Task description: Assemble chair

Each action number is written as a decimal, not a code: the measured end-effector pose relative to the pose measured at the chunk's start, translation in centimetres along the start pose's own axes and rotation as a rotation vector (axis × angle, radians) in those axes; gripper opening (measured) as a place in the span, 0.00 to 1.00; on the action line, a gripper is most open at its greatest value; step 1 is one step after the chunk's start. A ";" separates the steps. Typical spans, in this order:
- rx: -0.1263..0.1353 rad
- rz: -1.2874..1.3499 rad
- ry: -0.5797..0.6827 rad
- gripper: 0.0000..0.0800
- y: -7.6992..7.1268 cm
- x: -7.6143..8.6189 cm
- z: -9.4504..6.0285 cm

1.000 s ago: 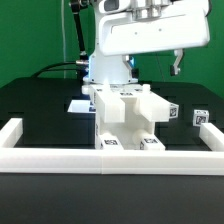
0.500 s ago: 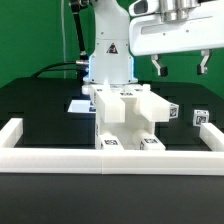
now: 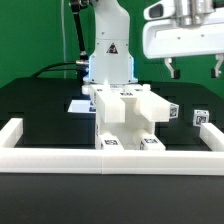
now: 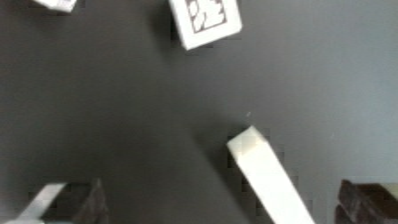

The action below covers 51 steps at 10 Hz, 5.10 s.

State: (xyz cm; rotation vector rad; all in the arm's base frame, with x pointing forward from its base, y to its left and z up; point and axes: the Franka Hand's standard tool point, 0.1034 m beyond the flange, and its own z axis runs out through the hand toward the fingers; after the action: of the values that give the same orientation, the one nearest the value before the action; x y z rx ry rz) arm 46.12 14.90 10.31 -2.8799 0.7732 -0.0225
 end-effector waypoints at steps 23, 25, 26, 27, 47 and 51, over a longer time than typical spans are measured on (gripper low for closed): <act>-0.096 -0.209 0.010 0.36 1.8 -4.4 9.6; -0.096 -0.209 0.010 0.36 1.8 -4.4 9.6; -0.096 -0.208 0.010 0.36 1.8 -4.4 9.5; -0.096 -0.196 -0.010 0.36 1.8 -3.9 8.3; -0.047 -0.504 -0.001 0.36 4.7 12.5 -3.9; -0.086 -0.665 0.031 0.36 5.6 15.5 -4.1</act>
Offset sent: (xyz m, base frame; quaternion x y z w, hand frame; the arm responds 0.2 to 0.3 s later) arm 0.0000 0.0000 0.0000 0.0000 0.0000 0.0000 1.0000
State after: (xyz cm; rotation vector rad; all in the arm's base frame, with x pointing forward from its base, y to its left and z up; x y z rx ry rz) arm 56.55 1.73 13.06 -3.0758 -0.2108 -0.1138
